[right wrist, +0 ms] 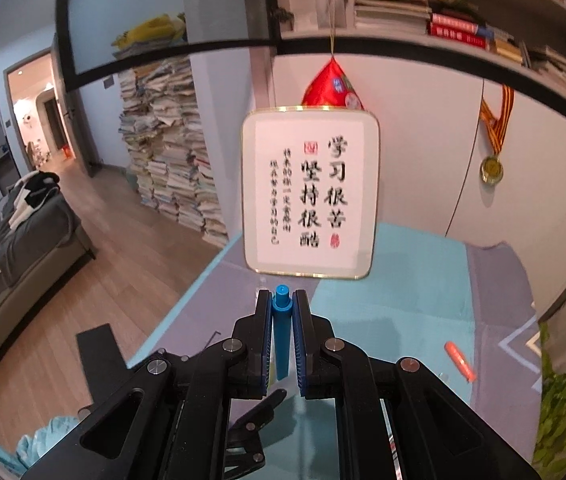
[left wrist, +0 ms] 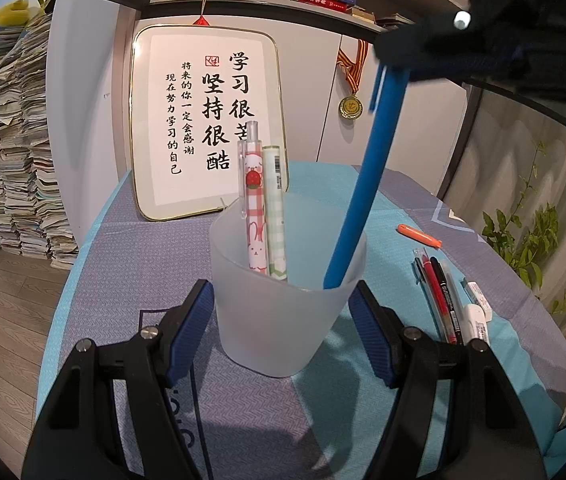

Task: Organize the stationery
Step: 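Lower the blue pen into the frosted cup and open the right gripper, then move the right gripper back over the remaining pens and markers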

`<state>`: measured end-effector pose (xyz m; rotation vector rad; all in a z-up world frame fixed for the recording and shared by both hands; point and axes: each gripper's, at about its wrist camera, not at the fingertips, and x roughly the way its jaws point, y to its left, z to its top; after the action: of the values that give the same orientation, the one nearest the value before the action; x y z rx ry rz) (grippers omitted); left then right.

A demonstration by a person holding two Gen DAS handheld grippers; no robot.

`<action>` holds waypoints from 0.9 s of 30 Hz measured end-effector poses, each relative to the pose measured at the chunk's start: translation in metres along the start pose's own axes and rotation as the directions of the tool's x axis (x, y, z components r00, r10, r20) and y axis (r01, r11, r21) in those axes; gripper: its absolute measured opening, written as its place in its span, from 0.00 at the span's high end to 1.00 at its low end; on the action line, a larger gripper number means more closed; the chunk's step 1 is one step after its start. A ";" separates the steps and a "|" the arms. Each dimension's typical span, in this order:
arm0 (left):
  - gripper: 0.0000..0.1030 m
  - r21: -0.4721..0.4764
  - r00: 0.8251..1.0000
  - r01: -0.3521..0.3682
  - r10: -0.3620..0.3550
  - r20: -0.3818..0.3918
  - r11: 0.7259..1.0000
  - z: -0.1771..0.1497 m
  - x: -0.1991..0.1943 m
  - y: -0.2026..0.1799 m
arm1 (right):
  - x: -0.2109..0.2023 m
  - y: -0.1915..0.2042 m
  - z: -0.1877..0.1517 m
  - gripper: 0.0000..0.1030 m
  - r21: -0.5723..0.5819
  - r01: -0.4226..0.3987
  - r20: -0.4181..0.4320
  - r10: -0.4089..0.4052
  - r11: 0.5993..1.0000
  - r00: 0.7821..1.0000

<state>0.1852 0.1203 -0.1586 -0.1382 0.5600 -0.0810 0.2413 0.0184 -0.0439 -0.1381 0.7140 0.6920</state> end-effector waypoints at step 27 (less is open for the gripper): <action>0.33 0.006 1.000 -0.002 0.002 0.003 1.000 0.000 0.000 -0.001 | -0.003 -0.068 -0.038 0.89 0.152 0.099 -0.104 -0.083 0.983 0.991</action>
<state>0.1854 0.1193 -0.1581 -0.1325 0.5567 -0.0808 0.2610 -0.0489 -0.0785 -0.0599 0.8471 0.5421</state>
